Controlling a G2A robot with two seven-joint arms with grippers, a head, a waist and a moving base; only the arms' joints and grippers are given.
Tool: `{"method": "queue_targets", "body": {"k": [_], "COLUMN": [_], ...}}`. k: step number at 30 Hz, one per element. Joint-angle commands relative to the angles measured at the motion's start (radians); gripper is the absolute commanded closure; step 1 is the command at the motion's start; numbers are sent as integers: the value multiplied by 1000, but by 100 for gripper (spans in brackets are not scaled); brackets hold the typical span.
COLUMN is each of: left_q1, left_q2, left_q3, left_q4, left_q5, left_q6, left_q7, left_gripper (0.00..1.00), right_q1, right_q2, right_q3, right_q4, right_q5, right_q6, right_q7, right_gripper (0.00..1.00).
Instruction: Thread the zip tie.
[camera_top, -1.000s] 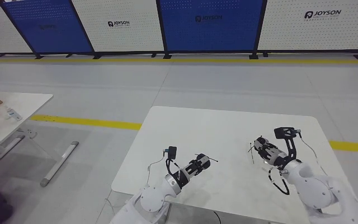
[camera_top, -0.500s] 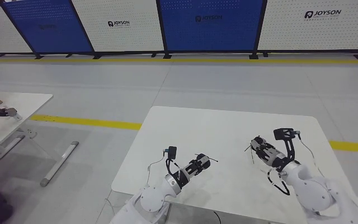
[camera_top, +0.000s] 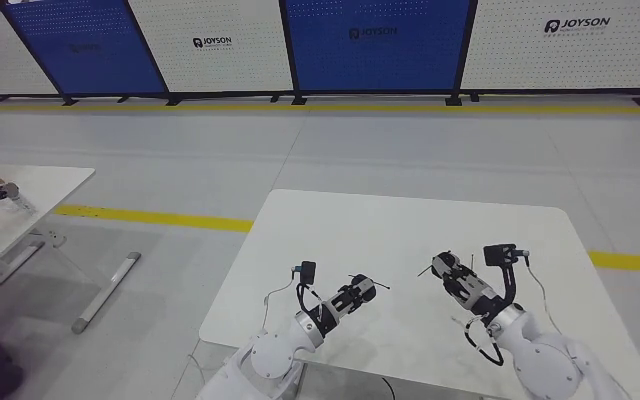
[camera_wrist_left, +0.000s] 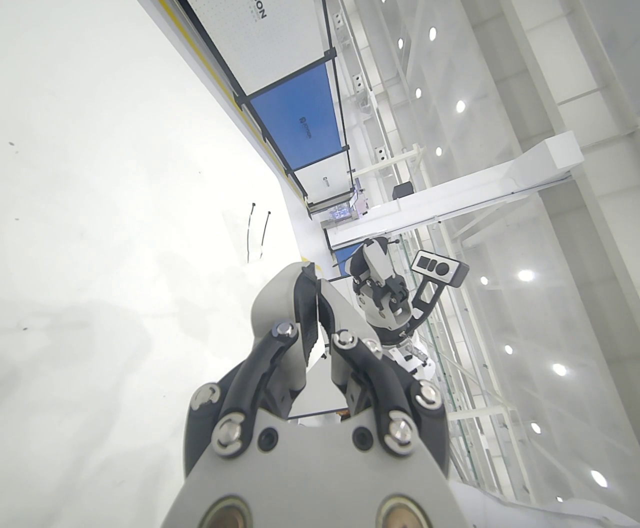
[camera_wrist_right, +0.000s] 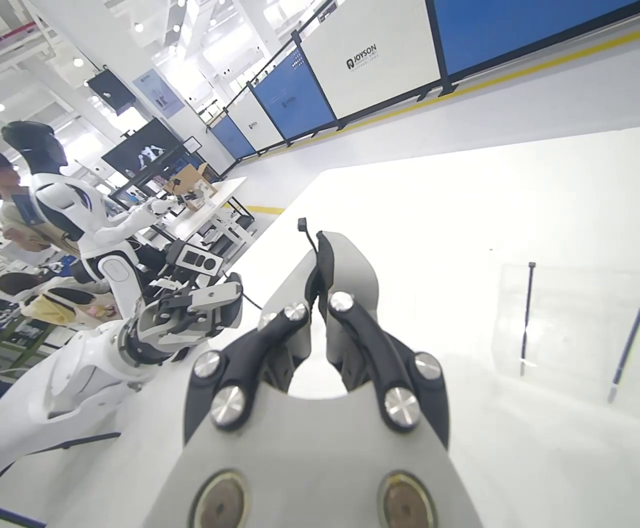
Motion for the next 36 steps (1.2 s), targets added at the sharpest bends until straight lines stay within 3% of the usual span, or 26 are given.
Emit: {"method": "queue_targets", "body": {"k": [1, 11, 14, 17, 20, 36], "left_q1": [0, -2, -12, -27, -39, -39], "left_q2": [0, -1, -3, -5, -11, -11], "left_q3": [0, 1, 13, 20, 56, 56], "left_q4": [0, -2, -20, -45, -66, -66], "left_q5": [0, -1, -35, -10, 66, 66], "left_q6": [0, 0, 2, 12, 69, 69], "left_q7": [0, 4, -3, 31, 94, 94], "left_gripper": [100, 100, 100, 100, 100, 100], "right_q1": [0, 0, 0, 0, 0, 0], "right_q2": [0, 0, 0, 0, 0, 0], "right_q3": [0, 0, 0, 0, 0, 0], "right_q4": [0, 0, 0, 0, 0, 0], "right_q5": [0, 0, 0, 0, 0, 0], "right_q6": [0, 0, 0, 0, 0, 0], "right_q7": [0, 0, 0, 0, 0, 0], "right_gripper": [100, 100, 100, 100, 100, 100]}}
